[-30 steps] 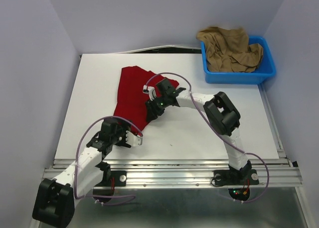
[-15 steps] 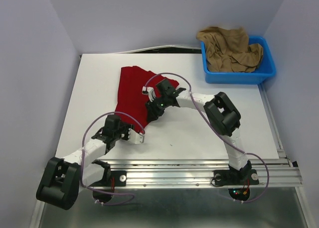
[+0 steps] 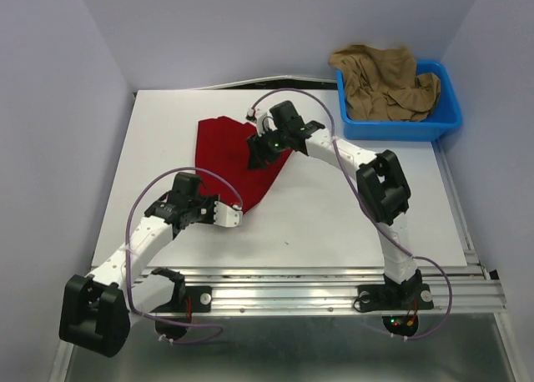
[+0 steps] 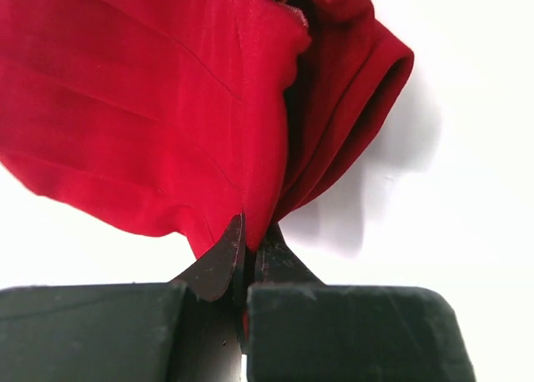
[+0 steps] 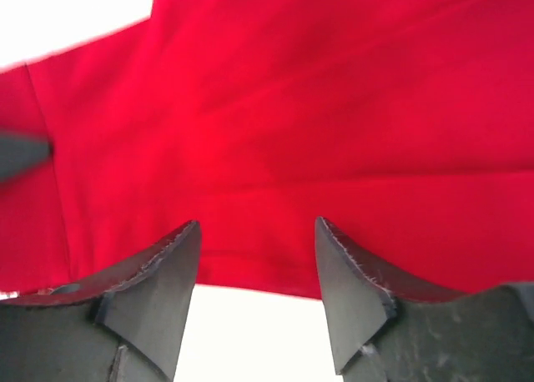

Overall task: Fold and stack the skirts
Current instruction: Fold the skirt

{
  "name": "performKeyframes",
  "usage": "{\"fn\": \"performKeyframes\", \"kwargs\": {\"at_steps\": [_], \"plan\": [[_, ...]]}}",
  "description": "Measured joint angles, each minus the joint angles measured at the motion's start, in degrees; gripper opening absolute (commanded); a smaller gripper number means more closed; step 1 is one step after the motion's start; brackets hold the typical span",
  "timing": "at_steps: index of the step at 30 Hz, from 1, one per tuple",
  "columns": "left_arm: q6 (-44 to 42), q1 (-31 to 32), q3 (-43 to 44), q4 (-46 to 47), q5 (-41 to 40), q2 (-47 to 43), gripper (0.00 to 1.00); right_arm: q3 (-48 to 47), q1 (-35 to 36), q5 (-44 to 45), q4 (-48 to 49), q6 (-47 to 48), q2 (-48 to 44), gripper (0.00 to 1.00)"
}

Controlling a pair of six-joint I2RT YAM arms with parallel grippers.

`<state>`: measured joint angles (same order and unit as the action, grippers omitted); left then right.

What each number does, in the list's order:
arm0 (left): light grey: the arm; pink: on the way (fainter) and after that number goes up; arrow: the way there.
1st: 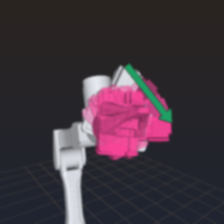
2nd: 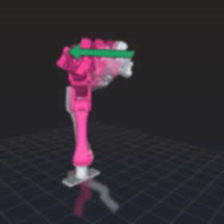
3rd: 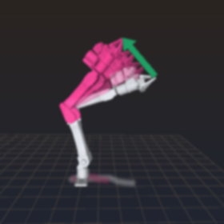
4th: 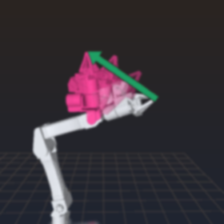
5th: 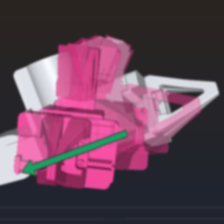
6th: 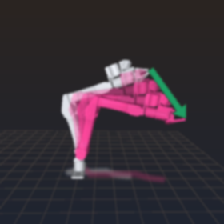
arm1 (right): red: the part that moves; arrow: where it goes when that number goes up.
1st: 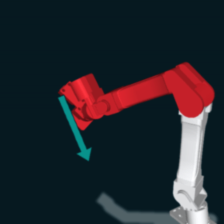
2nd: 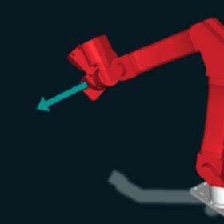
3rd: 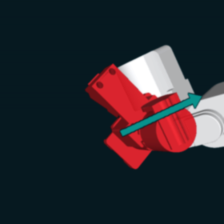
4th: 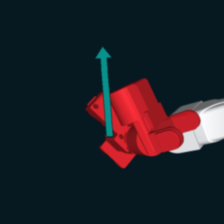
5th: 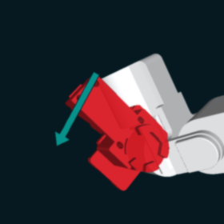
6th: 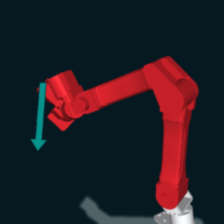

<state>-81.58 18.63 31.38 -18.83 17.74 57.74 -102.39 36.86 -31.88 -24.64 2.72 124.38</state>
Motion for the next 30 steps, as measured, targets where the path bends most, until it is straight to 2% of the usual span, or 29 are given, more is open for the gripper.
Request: {"fn": "performKeyframes", "kwargs": {"at_steps": [2, 5, 13, 16, 22, 26, 30], "plan": [[0.07, 0.00, 1.92, -5.03, 0.39, 0.07, 0.00, -0.87, -1.22, -0.15, 2.36, -1.60, -0.52, 0.68], [0.92, 0.00, 5.20, -10.97, 1.29, 0.44, 0.00, -0.87, -1.92, -1.20, 5.99, -5.44, -0.83, 0.69], [4.59, 0.04, 14.19, -20.55, 3.87, 4.13, 0.00, -0.57, -0.76, -8.55, 21.03, -20.83, 5.35, 0.68], [5.27, 0.11, 16.68, -23.34, 4.50, 6.03, 0.00, 2.25, 0.72, -9.25, 26.49, -24.39, 8.81, 0.63], [6.45, 0.13, 23.56, -28.65, 5.33, 9.31, 0.00, 5.29, 5.73, -9.62, 30.93, -23.78, 11.96, 0.58], [7.26, 0.13, 31.36, -32.26, 5.97, 11.98, 0.00, 9.94, 9.55, -8.81, 33.33, -19.04, 9.51, 0.56], [7.65, 0.13, 34.91, -34.29, 6.43, 14.14, 0.00, 14.45, 13.60, -9.20, 34.21, -17.46, 6.71, 0.59]]}}
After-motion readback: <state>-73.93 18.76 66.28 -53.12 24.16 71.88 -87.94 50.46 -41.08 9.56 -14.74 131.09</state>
